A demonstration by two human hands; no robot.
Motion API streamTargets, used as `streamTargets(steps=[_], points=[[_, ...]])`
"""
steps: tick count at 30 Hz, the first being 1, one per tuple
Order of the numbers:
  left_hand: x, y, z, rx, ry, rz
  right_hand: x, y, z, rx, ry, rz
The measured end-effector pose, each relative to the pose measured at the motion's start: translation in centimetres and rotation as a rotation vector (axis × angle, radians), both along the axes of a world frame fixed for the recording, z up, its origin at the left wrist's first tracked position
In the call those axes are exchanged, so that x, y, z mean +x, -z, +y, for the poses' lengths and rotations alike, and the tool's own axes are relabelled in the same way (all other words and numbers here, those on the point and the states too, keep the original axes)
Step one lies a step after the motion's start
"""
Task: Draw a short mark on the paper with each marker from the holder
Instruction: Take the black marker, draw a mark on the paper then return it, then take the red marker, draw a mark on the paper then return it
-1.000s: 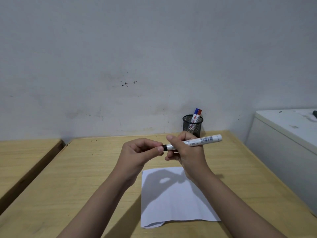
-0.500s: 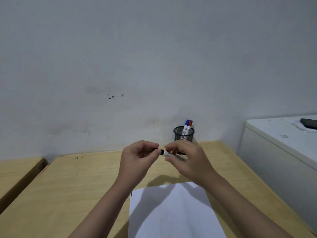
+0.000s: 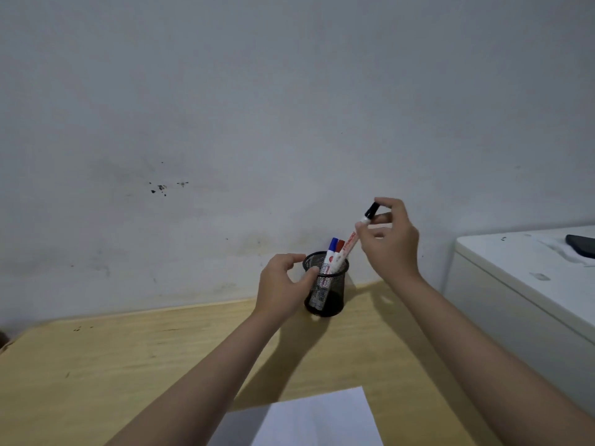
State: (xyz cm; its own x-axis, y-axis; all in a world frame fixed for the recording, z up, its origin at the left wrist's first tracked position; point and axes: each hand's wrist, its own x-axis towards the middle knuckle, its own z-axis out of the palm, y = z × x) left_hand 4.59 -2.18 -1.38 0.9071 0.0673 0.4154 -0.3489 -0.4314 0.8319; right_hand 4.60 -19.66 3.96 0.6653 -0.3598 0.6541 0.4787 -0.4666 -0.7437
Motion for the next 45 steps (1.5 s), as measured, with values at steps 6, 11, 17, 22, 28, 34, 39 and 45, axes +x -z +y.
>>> streamTargets(steps=[6, 11, 17, 22, 28, 34, 39, 45], points=[[2.8, 1.9, -1.4, 0.133, -0.016, -0.015, 3.4, 3.7, 0.6, -0.205, 0.002, 0.236], [3.0, 2.1, -1.6, 0.016, -0.03, 0.002, 4.7, 5.4, 0.6, -0.279, 0.053, 0.291], [3.1, 2.4, -1.6, -0.033, -0.02, -0.016, 5.5, 4.6, 1.0, -0.498, 0.152, 0.424], [3.1, 2.5, -1.6, -0.033, -0.027, -0.016, 5.3, 3.7, 1.6, -0.594, 0.242, 0.365], [3.1, 2.4, -1.6, 0.026, -0.047, -0.034, 5.7, 2.5, 2.2, -0.888, 0.348, 0.49], [3.2, 2.3, -1.5, 0.055, -0.059, -0.022, 6.0, 2.1, 2.1, -0.954, 0.334, 0.465], [2.8, 1.8, -1.6, 0.161, -0.064, 0.022, 4.0, 1.3, 2.1, -0.665, 0.025, 0.348], [-0.5, -0.8, -1.2, -0.152, 0.031, 0.159, -1.3, -1.0, 2.5, -0.274, -0.156, 0.168]])
